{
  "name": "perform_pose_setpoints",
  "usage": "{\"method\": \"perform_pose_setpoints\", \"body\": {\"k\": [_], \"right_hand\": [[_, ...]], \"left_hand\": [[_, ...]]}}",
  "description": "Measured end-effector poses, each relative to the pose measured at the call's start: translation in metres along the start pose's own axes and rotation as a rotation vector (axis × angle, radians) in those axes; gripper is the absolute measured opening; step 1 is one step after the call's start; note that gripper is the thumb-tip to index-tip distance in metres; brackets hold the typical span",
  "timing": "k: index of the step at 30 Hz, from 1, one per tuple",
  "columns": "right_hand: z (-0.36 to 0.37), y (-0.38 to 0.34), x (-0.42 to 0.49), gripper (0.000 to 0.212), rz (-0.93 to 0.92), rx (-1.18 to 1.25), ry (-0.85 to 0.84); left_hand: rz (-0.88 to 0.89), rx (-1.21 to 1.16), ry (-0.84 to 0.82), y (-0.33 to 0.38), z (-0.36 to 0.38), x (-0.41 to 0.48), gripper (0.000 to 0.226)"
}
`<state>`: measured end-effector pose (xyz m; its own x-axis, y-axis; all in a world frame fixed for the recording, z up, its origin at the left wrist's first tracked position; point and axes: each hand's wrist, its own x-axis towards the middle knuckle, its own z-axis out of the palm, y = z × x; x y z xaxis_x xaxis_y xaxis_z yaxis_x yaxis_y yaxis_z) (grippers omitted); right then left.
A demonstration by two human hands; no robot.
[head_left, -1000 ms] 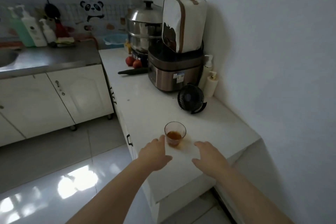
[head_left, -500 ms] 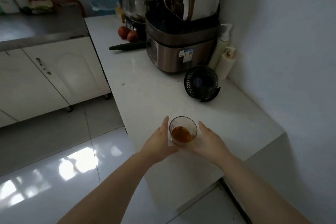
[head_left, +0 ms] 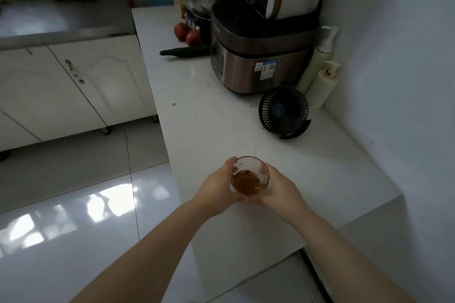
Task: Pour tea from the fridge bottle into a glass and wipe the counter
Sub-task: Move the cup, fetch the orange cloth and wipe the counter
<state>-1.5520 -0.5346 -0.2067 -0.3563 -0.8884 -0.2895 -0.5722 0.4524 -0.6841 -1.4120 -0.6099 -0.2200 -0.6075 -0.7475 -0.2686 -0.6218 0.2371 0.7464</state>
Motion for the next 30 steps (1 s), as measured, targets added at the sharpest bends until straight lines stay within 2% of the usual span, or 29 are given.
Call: {"method": "perform_pose_setpoints", "body": {"k": [4, 14, 19, 30], "right_hand": [[-0.009, -0.009, -0.002, 0.068, -0.084, 0.068, -0.009], [-0.032, -0.054, -0.005, 0.081, -0.224, 0.061, -0.099], [-0.034, -0.087, -0.003, 0.08, -0.295, 0.047, -0.173], [0.021, -0.188, 0.004, 0.073, -0.438, 0.016, -0.327]], "left_hand": [[0.011, -0.017, 0.044, 0.008, -0.008, -0.004, 0.097], [-0.001, 0.042, 0.129, 0.033, -0.057, -0.027, 0.096], [-0.045, 0.028, 0.197, 0.035, -0.084, -0.045, 0.097], [-0.139, -0.011, 0.376, -0.008, -0.169, -0.103, 0.095]]}}
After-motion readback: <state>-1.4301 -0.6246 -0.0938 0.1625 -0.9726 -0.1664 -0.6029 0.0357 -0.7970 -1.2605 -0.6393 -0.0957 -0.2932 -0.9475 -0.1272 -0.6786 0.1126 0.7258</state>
